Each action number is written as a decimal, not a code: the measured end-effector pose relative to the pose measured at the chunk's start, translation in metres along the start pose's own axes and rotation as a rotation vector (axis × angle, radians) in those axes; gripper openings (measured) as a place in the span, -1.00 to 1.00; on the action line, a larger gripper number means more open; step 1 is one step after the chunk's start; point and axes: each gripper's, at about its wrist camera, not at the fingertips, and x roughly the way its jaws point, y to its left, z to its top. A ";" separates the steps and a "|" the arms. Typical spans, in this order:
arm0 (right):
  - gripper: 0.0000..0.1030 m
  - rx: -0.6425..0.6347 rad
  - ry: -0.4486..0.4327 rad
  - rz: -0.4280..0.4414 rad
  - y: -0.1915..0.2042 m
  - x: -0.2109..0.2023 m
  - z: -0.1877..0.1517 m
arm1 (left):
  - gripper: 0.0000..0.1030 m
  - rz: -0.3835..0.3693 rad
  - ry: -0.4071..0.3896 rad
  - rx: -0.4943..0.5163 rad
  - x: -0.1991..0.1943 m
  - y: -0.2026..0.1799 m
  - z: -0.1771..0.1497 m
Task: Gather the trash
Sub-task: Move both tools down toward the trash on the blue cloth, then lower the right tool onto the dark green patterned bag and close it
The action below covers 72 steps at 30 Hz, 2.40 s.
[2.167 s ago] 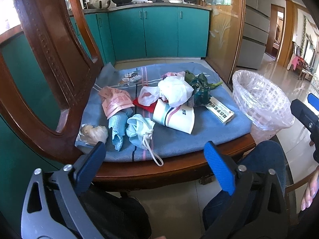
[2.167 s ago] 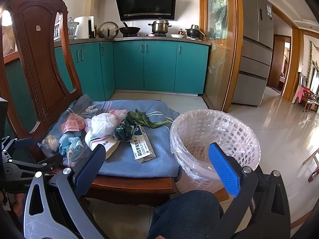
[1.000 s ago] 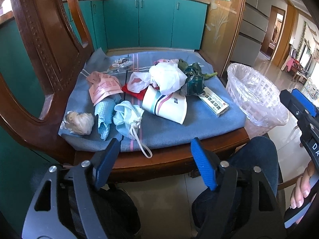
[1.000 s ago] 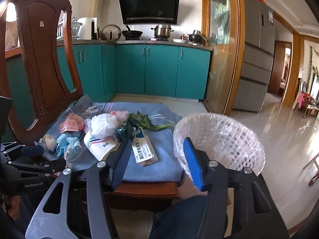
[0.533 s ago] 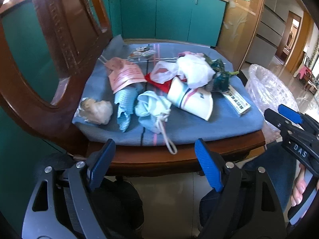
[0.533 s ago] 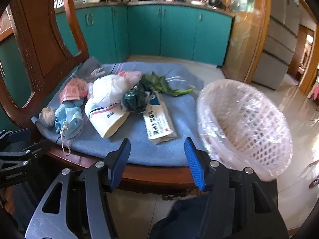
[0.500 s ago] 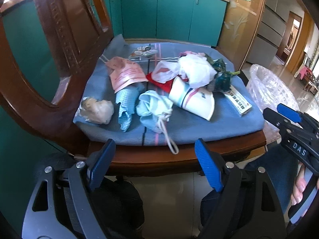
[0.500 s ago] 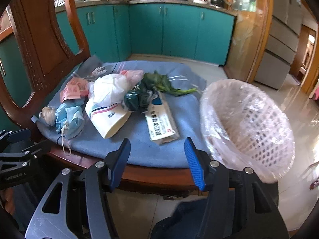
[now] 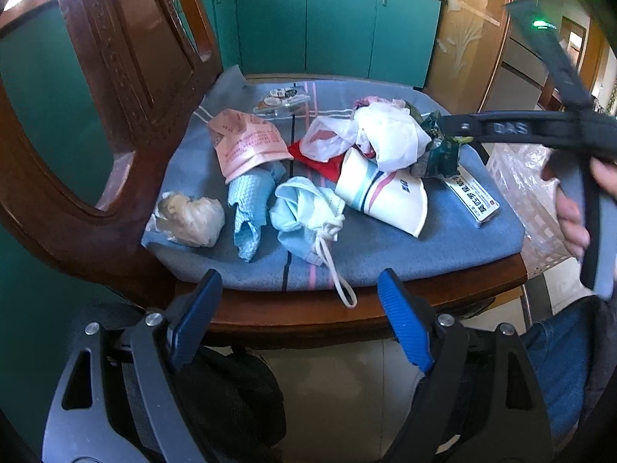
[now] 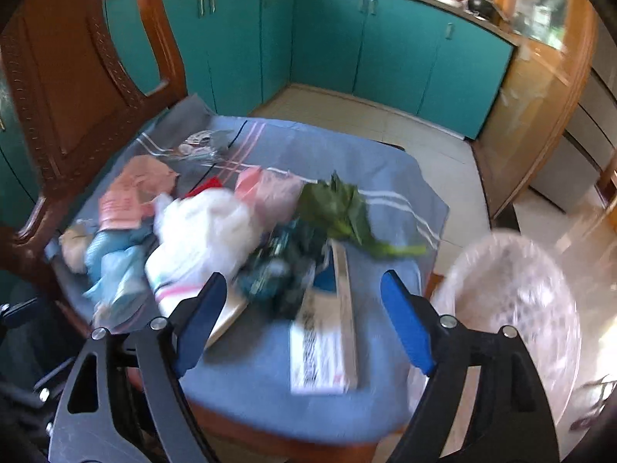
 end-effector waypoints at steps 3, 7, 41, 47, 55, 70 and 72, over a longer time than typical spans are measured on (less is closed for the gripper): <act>0.57 0.026 0.041 0.059 -0.008 0.023 -0.004 | 0.63 0.023 -0.008 -0.005 0.001 0.001 0.003; 0.57 0.060 0.137 0.132 -0.011 0.048 -0.025 | 0.63 0.033 0.016 -0.010 0.011 -0.003 0.009; 0.57 -0.059 0.001 0.222 0.006 -0.006 -0.039 | 0.63 0.033 0.069 -0.031 0.037 -0.007 0.017; 0.04 -0.094 0.083 0.165 0.020 0.021 -0.048 | 0.63 0.037 0.068 -0.036 0.037 -0.003 0.015; -0.04 -0.073 0.024 0.157 0.014 0.011 -0.044 | 0.63 0.042 0.059 -0.054 0.035 0.003 0.015; -0.04 0.064 -0.069 0.156 -0.023 -0.009 -0.037 | 0.76 0.015 0.070 -0.105 0.048 0.008 0.020; -0.04 0.073 -0.078 0.156 -0.026 -0.011 -0.036 | 0.76 0.022 0.082 -0.095 0.055 0.004 0.022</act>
